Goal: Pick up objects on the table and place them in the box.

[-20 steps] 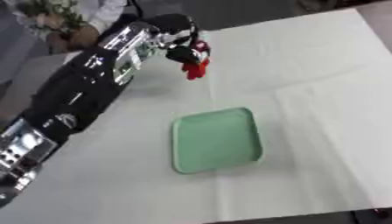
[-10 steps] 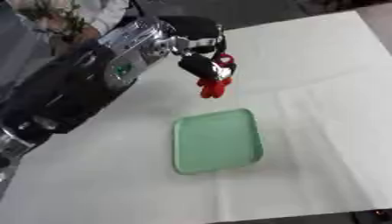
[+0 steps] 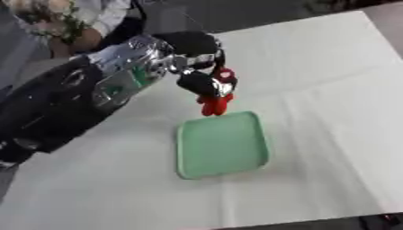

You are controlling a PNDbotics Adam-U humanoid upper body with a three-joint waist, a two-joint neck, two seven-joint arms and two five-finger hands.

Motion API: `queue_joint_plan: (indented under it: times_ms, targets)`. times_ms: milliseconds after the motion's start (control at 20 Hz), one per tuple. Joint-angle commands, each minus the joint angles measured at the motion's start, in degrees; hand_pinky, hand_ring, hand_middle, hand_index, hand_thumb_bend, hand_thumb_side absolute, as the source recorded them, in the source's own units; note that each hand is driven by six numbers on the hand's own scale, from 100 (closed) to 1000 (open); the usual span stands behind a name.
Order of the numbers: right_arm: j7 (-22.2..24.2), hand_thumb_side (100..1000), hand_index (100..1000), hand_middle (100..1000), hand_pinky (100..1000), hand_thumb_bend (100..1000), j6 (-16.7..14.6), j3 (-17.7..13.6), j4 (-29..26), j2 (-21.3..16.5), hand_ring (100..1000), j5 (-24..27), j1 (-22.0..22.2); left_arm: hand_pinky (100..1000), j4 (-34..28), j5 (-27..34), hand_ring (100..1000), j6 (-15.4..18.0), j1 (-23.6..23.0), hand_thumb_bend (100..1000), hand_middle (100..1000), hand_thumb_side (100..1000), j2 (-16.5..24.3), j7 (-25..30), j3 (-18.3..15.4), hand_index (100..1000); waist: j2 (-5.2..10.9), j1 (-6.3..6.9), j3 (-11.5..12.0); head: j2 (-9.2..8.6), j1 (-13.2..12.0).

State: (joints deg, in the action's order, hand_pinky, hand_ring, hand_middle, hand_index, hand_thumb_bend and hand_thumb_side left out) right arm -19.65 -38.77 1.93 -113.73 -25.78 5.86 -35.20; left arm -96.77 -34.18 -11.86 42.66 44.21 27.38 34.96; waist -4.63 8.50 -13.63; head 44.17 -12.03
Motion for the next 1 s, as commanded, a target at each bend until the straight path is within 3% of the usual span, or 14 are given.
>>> queue_joint_plan:
  times_ms: [50, 1000]
  targets:
    - [-0.06, 396, 439, 377, 100, 157, 0.04, -0.31, -0.86, -1.33, 424, 0.01, -0.86, 100, -1.0, -0.44, 100, -0.47, -0.01, 100, 106, 774, 2.03, -0.43, -0.38, 380, 0.68, -0.44, -0.09, -0.05, 0.28]
    - [-0.16, 399, 439, 381, 100, 159, -0.02, -0.42, -0.86, -1.14, 430, 0.11, -1.13, 100, 2.6, -1.01, 100, 2.38, -2.83, 100, 107, 773, 1.87, -0.85, 2.49, 383, 0.52, -0.4, -0.61, -0.05, 0.07]
